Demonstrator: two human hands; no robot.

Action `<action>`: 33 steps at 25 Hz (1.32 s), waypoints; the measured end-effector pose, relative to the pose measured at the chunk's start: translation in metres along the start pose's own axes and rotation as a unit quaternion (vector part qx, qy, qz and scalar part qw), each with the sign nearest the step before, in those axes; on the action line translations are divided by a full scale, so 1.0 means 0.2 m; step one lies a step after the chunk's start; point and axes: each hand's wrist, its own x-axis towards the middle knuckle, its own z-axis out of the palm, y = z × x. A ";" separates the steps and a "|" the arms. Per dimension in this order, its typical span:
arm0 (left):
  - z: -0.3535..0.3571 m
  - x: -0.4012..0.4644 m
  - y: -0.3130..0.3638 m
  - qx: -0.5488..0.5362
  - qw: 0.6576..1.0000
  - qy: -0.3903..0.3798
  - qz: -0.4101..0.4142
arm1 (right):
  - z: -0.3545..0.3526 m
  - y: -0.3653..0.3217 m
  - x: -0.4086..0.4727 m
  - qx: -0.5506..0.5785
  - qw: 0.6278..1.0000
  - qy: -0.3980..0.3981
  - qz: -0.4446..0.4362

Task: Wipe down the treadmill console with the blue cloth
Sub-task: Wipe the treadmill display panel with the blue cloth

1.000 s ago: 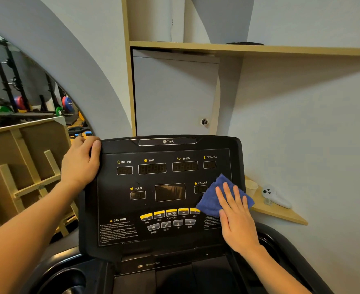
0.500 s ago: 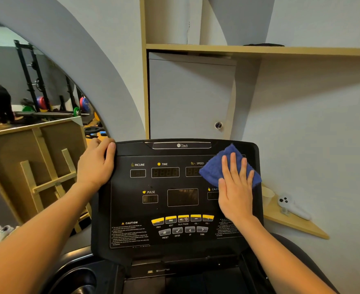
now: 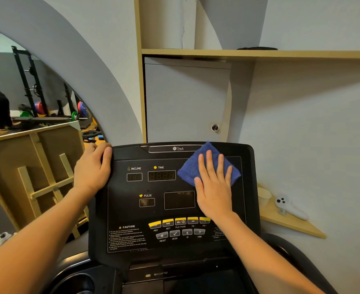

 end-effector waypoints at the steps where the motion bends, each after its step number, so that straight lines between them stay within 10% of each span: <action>1: 0.00 0.00 0.00 -0.001 1.000 0.000 0.001 | 0.00 -0.03 -0.01 0.001 1.000 -0.003 -0.013; 16: 0.00 0.00 -0.01 -0.006 1.000 -0.004 0.006 | 0.09 0.13 -0.43 -0.019 0.982 -0.073 -0.171; 33: 0.02 0.01 -0.05 -0.012 1.000 0.003 0.005 | 0.05 0.09 -0.21 0.015 1.000 -0.005 -0.006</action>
